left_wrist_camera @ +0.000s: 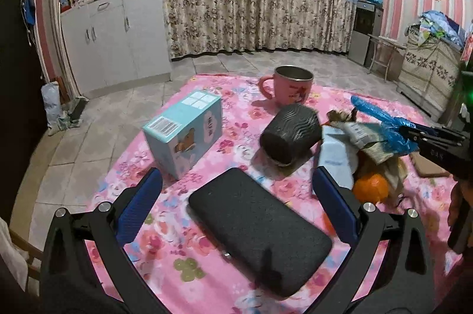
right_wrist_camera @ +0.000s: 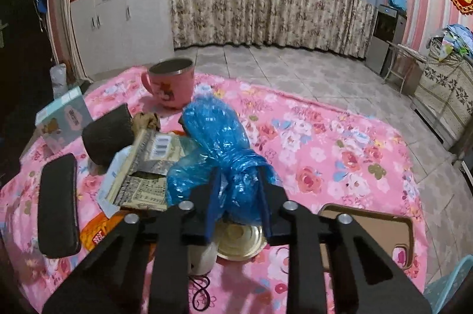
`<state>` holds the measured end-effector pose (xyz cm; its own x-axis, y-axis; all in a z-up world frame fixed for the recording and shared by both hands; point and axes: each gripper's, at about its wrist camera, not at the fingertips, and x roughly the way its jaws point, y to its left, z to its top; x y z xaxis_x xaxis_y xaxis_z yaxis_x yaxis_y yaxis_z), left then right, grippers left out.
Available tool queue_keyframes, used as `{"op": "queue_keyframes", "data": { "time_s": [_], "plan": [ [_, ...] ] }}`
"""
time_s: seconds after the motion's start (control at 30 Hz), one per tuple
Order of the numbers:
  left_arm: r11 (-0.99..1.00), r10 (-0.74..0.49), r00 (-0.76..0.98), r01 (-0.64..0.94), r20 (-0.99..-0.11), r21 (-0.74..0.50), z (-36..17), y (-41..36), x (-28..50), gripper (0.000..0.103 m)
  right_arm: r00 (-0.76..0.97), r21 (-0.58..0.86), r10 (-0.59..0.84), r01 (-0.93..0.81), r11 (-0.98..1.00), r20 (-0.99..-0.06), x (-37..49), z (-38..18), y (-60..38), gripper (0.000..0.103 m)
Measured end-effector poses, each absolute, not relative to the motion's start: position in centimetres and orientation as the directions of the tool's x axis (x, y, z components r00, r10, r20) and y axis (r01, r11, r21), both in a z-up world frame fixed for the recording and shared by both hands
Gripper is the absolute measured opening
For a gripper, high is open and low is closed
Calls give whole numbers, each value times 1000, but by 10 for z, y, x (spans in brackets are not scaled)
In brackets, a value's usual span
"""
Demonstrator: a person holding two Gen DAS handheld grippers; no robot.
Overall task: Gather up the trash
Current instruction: 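Grasp the printed snack wrapper with the left gripper while right holds the bag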
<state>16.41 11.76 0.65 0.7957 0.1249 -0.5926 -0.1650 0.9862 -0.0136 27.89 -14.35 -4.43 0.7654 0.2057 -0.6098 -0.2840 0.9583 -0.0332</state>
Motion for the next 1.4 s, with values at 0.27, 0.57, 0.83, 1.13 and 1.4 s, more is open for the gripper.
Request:
{"op": "queue_keyframes", "data": {
  "time_s": [0.27,0.57,0.83,1.13,1.4],
  "plan": [
    [997,34,791,-69,-610,-33,14,65,189,98,832,-27,154,-199,980,-534,247,-14,-205,22],
    [995,-90,728,32,-679,-98,-8,14,228,91,836,15,109,-120,993,-538,226,-23,-262,22],
    [990,-136,657,54,-742,-134,-28,0,258,78,842,26,99,-100,995,-531,226,-34,-269,23],
    [984,-178,588,90,-789,-155,-43,-8,266,12,843,33,105,-103,994,-527,223,-40,-273,23],
    [977,-213,603,117,-769,-178,-35,-6,259,0,856,38,92,-84,996,-509,212,-35,-280,23]
  ]
}}
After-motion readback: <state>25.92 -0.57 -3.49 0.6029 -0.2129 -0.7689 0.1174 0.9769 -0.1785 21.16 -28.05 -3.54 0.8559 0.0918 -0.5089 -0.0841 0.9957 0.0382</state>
